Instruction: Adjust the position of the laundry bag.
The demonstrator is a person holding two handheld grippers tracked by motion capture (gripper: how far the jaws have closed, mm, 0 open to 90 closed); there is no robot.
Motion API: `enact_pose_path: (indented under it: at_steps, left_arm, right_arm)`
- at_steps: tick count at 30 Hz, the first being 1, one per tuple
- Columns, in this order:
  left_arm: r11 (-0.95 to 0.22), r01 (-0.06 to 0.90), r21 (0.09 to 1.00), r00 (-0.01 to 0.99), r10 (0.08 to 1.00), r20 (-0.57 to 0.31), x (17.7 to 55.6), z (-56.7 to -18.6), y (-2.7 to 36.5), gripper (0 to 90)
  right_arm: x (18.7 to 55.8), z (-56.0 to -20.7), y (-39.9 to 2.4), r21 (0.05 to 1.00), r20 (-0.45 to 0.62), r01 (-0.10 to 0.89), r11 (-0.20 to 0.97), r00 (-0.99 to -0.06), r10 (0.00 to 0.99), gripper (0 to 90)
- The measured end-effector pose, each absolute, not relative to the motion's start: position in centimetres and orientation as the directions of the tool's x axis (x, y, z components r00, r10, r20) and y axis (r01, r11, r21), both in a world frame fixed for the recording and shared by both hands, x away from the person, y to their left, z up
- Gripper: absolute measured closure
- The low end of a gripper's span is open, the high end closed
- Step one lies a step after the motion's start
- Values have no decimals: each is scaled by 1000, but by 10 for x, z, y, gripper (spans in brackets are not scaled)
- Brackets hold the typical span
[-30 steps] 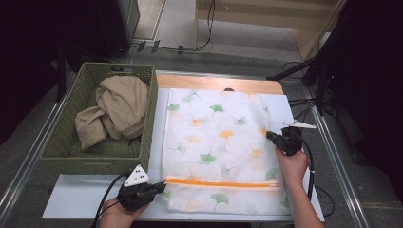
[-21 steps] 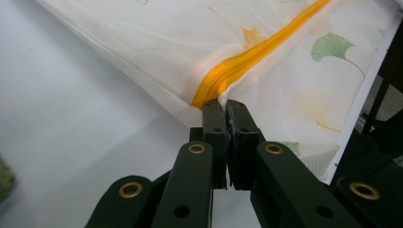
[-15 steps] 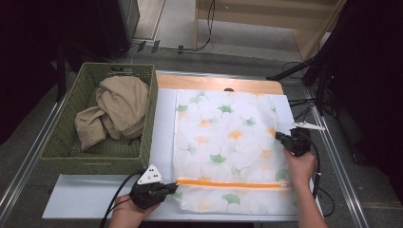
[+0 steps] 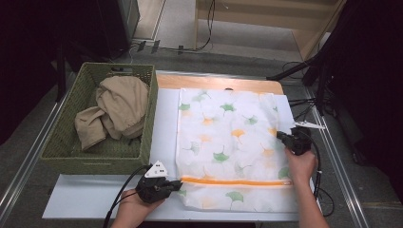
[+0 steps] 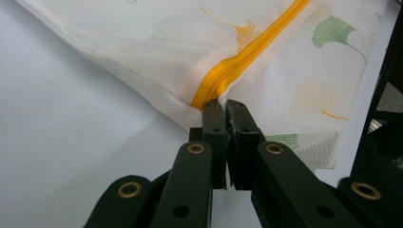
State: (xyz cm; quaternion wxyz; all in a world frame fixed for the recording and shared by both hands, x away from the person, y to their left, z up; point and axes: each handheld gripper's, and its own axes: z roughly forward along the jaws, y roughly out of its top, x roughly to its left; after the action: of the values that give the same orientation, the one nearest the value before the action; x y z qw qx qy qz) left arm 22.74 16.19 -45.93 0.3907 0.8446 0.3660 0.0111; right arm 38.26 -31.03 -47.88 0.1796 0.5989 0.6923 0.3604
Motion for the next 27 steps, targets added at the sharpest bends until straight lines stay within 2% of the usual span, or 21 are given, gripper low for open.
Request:
enact_pose_path:
  at_steps: [3, 4, 7, 10, 12, 15, 18, 23, 27]
  left_arm:
    - [-429, 615, 662, 729, 629, -269, 228, -460, 163, 851]
    - [-435, 617, 656, 730, 627, -271, 227, -460, 163, 802]
    - [-431, 634, 642, 729, 610, -310, 227, -455, 164, 581]
    - [-444, 612, 654, 743, 606, -284, 224, -443, 161, 447]
    - [-448, 583, 678, 764, 586, -270, 222, -436, 159, 414]
    - [-440, 579, 686, 776, 556, -299, 222, -427, 156, 363]
    - [-489, 544, 682, 811, 515, -277, 225, -419, 152, 344]
    - [-498, 523, 692, 826, 497, -267, 236, -412, 148, 350]
    - [-458, 540, 706, 816, 490, -306, 243, -411, 146, 332]
  right_arm:
    - [382, -482, -314, 709, 214, 705, -3, -211, 954, 880]
    - [382, -483, -315, 706, 217, 708, -5, -209, 953, 854]
    - [381, -483, -317, 696, 221, 718, -5, -208, 953, 701]
    - [379, -480, -318, 714, 189, 700, 13, -211, 959, 561]
    - [376, -477, -320, 720, 209, 694, -4, -211, 955, 504]
    - [367, -467, -323, 738, 228, 674, -26, -214, 950, 478]
    - [352, -455, -322, 764, 263, 643, -57, -229, 937, 470]
    - [336, -451, -313, 774, 241, 633, -6, -287, 927, 432]
    - [330, -449, -306, 772, 232, 634, 42, -343, 910, 437]
